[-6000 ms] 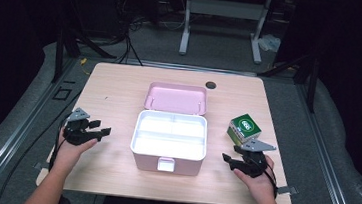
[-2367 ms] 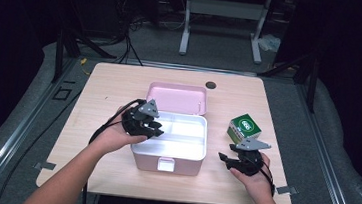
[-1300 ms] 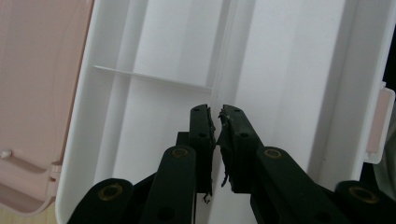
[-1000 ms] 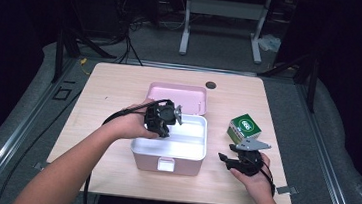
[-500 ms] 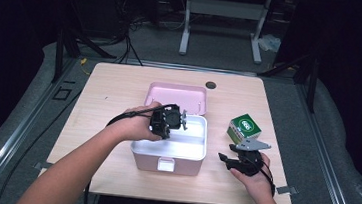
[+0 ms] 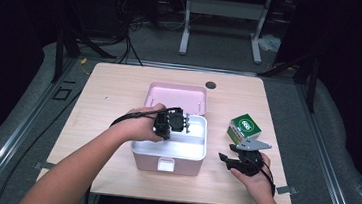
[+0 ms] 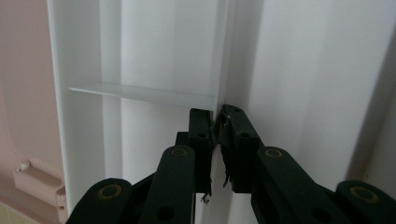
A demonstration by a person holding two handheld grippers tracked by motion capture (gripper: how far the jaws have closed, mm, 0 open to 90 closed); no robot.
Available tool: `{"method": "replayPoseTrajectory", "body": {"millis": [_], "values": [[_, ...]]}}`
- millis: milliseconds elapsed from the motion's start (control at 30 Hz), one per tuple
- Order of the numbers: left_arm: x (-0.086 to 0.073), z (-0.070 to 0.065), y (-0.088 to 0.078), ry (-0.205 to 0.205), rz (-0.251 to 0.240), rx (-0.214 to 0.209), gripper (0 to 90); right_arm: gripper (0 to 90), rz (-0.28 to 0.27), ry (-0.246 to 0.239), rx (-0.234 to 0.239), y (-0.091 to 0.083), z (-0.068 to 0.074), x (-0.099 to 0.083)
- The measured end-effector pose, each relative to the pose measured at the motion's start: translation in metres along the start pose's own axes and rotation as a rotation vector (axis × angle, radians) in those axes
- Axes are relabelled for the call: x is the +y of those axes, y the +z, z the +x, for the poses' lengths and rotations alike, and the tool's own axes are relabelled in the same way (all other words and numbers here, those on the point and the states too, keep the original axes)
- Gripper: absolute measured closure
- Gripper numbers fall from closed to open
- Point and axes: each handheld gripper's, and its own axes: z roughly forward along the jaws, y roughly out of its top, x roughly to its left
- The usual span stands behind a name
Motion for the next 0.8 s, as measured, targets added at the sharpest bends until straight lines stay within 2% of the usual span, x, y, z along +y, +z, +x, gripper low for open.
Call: {"method": "replayPoseTrajectory", "body": {"millis": [267, 433, 800], "values": [[0.0040, -0.0022, 0.0005, 0.046, 0.038, 0.013, 82.8, 43.1, 0.001, -0.002, 0.001, 0.0004, 0.0002, 0.0000], [0.0032, -0.0016, 0.0005, 0.067, 0.033, 0.008, 83.8, 43.2, -0.003, -0.002, 0.004, 0.0003, 0.0002, -0.0001], [0.0026, 0.0059, -0.0002, 0.067, 0.027, -0.046, 85.5, 43.3, 0.010, -0.009, 0.004, 0.0022, 0.0007, 0.0002]]}}
